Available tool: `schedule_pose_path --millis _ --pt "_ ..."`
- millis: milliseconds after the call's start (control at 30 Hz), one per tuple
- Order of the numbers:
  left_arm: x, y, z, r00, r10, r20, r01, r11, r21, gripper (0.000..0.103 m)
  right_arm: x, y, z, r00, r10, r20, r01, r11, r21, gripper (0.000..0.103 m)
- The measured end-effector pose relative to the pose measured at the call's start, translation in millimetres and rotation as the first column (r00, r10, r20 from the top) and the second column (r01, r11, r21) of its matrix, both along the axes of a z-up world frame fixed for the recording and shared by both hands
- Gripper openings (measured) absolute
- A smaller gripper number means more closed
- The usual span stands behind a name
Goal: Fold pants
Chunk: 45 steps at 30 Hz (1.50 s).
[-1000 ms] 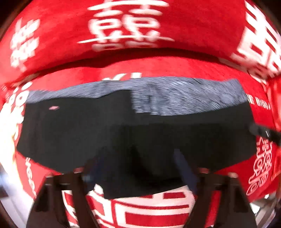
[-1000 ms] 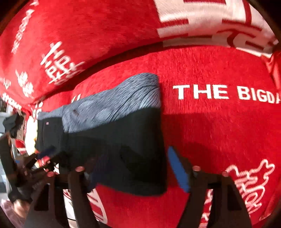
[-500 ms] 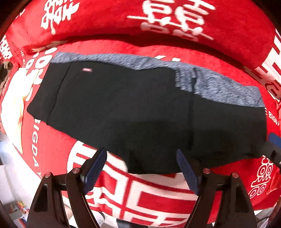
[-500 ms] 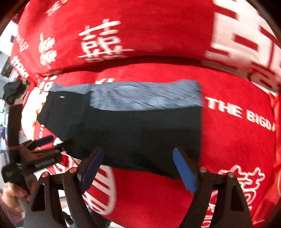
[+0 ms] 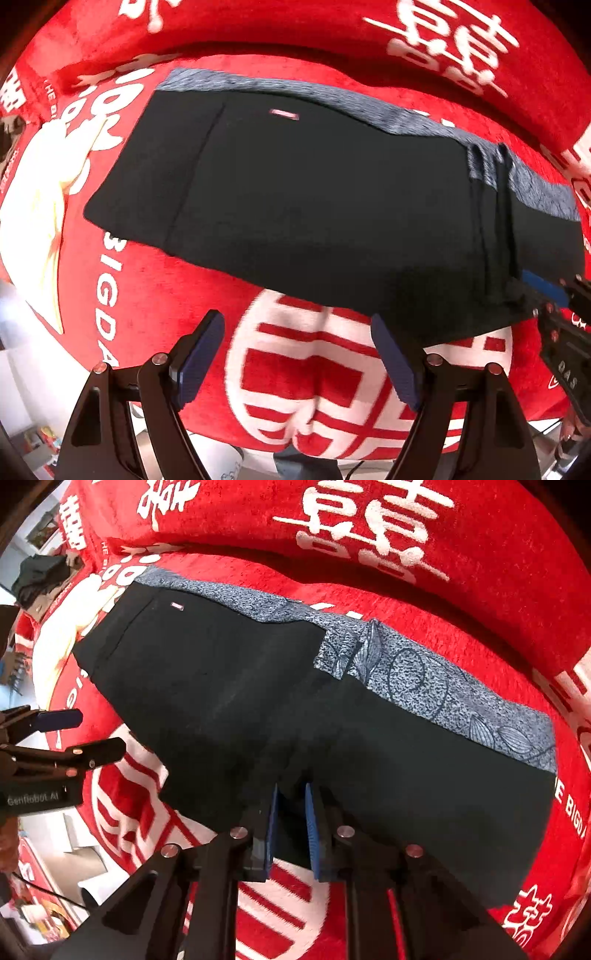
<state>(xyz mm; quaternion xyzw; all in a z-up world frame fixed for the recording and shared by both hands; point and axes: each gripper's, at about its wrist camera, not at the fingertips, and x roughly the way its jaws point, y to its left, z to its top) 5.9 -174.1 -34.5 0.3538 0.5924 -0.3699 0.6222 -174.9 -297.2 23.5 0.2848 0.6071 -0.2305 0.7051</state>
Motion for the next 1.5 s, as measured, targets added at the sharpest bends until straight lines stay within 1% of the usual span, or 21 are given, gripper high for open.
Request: schedule_pose_path --millis 67,167,200,233,333,367,400,433,500,567,633,667,800,1033,1200,1333,1500 --pt "7 3 -2 1.000 0.012 0.000 -0.012 1.000 0.002 0.082 3 11 -1 0.998 0.058 -0.036 -0.058 0.998 -0.007 0.016" --pt "17 8 -6 0.999 0.043 -0.008 -0.043 0.999 0.005 0.082 6 27 -2 0.991 0.104 -0.078 -0.106 0.994 -0.020 0.016" --pt "19 10 -7 0.999 0.053 -0.010 -0.053 0.999 0.003 0.082 6 30 -1 0.991 0.106 -0.086 -0.108 0.994 -0.022 0.016" --pt "21 11 -8 0.998 0.062 -0.013 -0.062 0.998 0.002 0.082 5 32 0 0.991 0.099 -0.094 -0.101 0.995 -0.020 0.019" --pt "27 15 -9 0.996 0.084 -0.021 -0.084 0.996 -0.005 0.082 7 36 4 0.991 0.085 -0.099 -0.084 0.996 0.013 0.020" --pt "29 16 -8 0.996 0.091 -0.022 -0.091 0.996 -0.007 0.082 8 38 5 0.992 0.085 -0.091 -0.083 0.996 0.032 0.023" --pt "26 18 -7 0.995 0.097 -0.023 -0.097 0.995 -0.009 0.082 10 41 7 0.992 0.087 -0.090 -0.084 0.996 0.041 0.027" --pt "27 19 -7 0.995 0.101 -0.026 -0.101 0.995 -0.010 0.082 12 43 8 0.991 0.091 -0.094 -0.087 0.995 0.037 0.030" --pt "29 22 -6 0.993 0.112 -0.037 -0.113 0.994 -0.016 0.082 17 45 11 0.992 0.093 -0.091 -0.090 0.995 0.033 0.044" --pt "31 23 -6 0.992 0.115 -0.042 -0.116 0.993 -0.019 0.082 21 45 13 0.994 0.072 -0.076 -0.069 0.997 0.044 0.055" --pt "32 22 -5 0.992 0.118 -0.035 -0.119 0.993 -0.023 0.082 25 42 13 0.997 0.045 -0.063 -0.041 0.997 0.061 0.056" --pt "40 25 -5 0.993 0.115 -0.033 -0.116 0.993 -0.022 0.082 27 42 12 0.998 0.034 -0.061 -0.031 0.997 0.065 0.057" --pt "51 32 -4 0.991 0.125 -0.041 -0.126 0.992 -0.022 0.082 35 39 8 0.998 0.001 -0.064 0.004 0.997 0.074 0.062" --pt "64 33 0 0.993 0.118 -0.024 -0.119 0.992 -0.030 0.082 37 41 -4 0.995 -0.047 -0.087 0.056 0.993 0.101 0.064" --pt "78 33 -1 0.991 0.133 -0.021 -0.134 0.990 -0.042 0.082 40 44 -11 0.993 -0.063 -0.104 0.074 0.991 0.112 0.064" --pt "90 34 -5 0.986 0.165 -0.031 -0.167 0.984 -0.059 0.082 45 46 -18 0.990 -0.074 -0.122 0.088 0.989 0.118 0.064" --pt "108 39 -9 0.982 0.186 -0.034 -0.188 0.981 -0.055 0.082 51 48 -27 0.986 -0.079 -0.146 0.097 0.988 0.122 0.069"
